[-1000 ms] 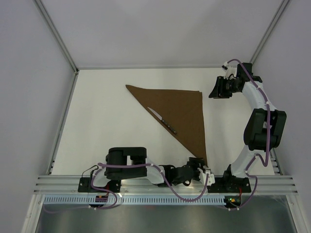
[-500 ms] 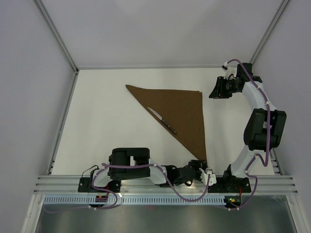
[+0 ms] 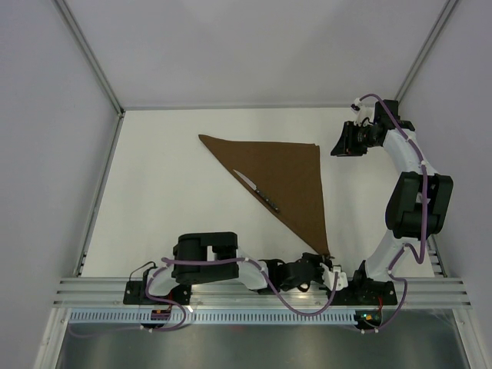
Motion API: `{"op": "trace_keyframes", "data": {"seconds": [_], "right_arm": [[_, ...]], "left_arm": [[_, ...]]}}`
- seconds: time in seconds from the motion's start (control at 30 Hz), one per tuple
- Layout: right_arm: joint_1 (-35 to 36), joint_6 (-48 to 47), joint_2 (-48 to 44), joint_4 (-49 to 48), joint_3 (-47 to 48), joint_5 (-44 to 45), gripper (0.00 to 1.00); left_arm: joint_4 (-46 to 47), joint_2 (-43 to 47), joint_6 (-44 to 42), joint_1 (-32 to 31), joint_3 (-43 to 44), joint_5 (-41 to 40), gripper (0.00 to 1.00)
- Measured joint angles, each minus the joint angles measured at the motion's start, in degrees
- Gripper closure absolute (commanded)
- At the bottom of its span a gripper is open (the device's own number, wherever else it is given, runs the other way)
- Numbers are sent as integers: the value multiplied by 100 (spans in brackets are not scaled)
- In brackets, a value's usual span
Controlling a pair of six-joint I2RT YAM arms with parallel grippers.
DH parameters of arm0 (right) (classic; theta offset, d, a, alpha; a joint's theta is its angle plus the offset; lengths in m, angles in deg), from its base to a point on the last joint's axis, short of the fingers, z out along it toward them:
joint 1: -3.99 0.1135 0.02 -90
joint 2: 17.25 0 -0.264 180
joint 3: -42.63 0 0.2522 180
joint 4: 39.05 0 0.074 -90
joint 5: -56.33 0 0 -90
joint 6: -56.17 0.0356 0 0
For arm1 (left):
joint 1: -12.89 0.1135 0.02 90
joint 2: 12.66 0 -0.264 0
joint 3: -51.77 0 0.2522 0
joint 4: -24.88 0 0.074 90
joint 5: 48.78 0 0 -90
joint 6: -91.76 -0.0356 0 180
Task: Fold the napkin, place the utensils inside, and roll it up
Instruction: Fold the napkin
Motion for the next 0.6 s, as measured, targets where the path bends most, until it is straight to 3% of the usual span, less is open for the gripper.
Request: {"op": "trace_keyframes", "data": {"seconds": [0.3,0.6], "right_arm": [[0,2,0,0,0,-42,64],[0,2,0,2,0,-70,64]], "left_arm": [[-352,299,466,205,4,37,98],[-710,1596,2568,1725,-323,455,98]]}}
